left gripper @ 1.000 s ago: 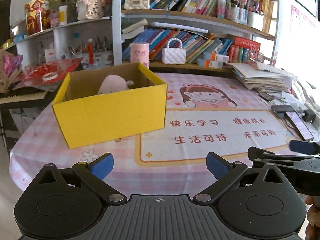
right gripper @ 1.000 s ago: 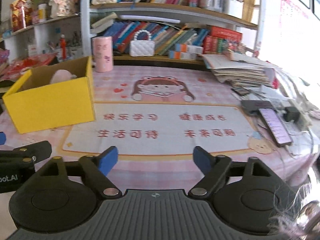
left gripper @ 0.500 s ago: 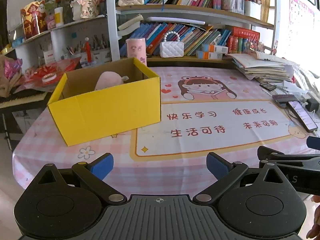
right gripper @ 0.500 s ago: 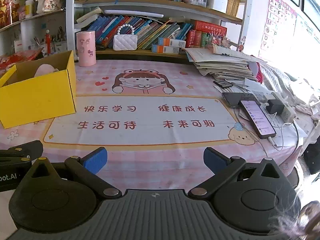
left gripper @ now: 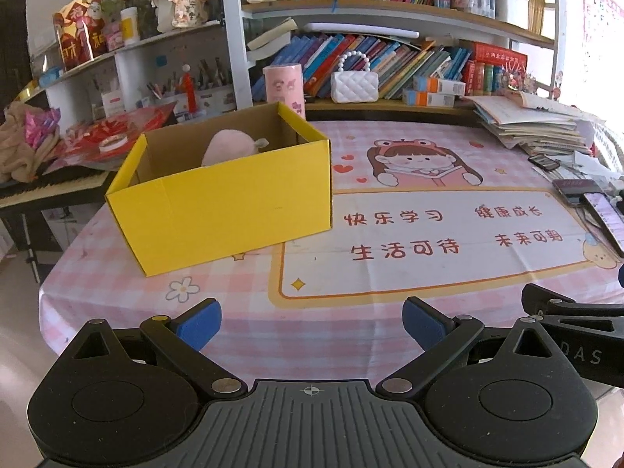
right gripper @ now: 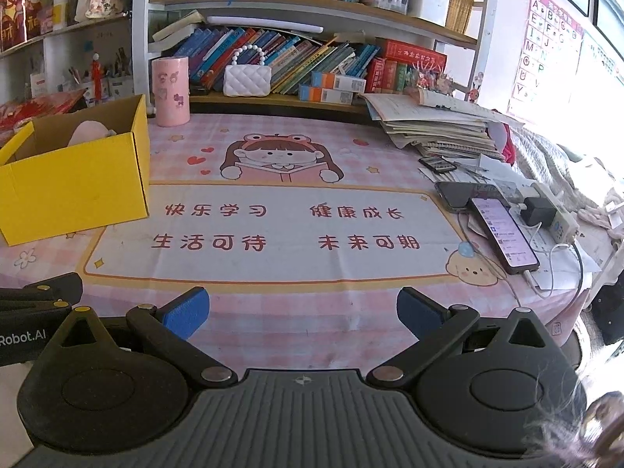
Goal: Organize objects
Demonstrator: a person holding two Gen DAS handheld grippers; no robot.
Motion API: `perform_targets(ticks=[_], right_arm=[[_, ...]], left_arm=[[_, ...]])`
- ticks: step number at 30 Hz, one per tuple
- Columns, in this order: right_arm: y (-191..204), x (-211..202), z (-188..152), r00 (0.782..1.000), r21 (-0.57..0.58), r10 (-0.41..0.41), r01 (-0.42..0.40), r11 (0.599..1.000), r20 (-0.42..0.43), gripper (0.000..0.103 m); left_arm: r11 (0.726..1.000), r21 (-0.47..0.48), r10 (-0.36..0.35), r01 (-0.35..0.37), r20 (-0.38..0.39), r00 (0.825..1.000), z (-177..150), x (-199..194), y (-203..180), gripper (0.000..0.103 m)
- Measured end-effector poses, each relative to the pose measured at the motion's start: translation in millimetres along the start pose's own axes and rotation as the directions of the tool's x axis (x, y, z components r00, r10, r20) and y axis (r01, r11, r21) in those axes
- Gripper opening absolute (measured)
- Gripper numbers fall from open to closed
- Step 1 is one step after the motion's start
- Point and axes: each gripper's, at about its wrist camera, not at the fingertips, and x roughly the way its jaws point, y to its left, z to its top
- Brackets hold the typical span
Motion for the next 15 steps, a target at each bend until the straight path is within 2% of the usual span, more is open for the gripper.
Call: perform_targets(ticks=[15], right_arm=[[-2.8,0.5,-1.2,1.000,0.017,-0.018,0.018,1.000,-0.011,0.103]], left_arm=[[1.000,-0.012,0.021,-0.021,-0.009,1.000,0.1,-0.8,-5.9,0.100]])
